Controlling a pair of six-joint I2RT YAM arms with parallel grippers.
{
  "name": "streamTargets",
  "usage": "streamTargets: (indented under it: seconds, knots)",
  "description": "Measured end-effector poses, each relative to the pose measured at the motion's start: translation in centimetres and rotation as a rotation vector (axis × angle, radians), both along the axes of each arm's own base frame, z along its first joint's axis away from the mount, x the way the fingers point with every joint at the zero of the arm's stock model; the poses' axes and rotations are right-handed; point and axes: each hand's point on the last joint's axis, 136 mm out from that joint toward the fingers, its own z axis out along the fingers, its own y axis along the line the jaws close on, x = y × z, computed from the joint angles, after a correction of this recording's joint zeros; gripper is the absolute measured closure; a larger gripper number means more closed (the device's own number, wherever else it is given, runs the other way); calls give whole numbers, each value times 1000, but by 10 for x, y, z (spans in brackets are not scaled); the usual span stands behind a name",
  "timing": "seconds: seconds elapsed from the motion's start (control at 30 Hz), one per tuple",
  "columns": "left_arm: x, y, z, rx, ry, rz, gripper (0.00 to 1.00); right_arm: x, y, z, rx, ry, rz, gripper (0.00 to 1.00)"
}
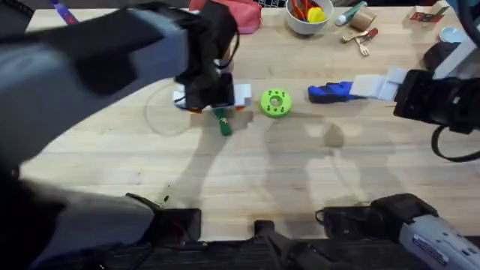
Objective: Pick up the gripper from the table and insert it into the empty holder that is missing its gripper. Then pick up a screw, insert it into the mounting hole, and use the screwdriver to tighten it. Finally, clean up the table by picking up the vegetable and placing it into the bucket.
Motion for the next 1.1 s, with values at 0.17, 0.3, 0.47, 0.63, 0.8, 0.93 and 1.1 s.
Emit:
streamTargets:
  seconds: [0.17,0.3,0.47,0.63,0.8,0.93,1.1]
  knots:
    - [1,-10,-28,7,124,82,11,0,0,0,0,0,0,9]
    - [-7,-9,-44,26,197,125,200,0,0,0,0,0,0,7]
    - [-10,-6,-43,35,214,145,944,0,0,0,0,0,0,10]
    - [-9,-4,-42,30,216,161,983,0,0,0,0,0,0,10]
    - [-6,6,-27,51,237,177,983,0,0,0,0,0,0,10]
    - [20,11,12,66,171,152,984,0,0,0,0,0,0,9]
    - [68,10,68,59,-20,101,984,0,0,0,0,0,0,10]
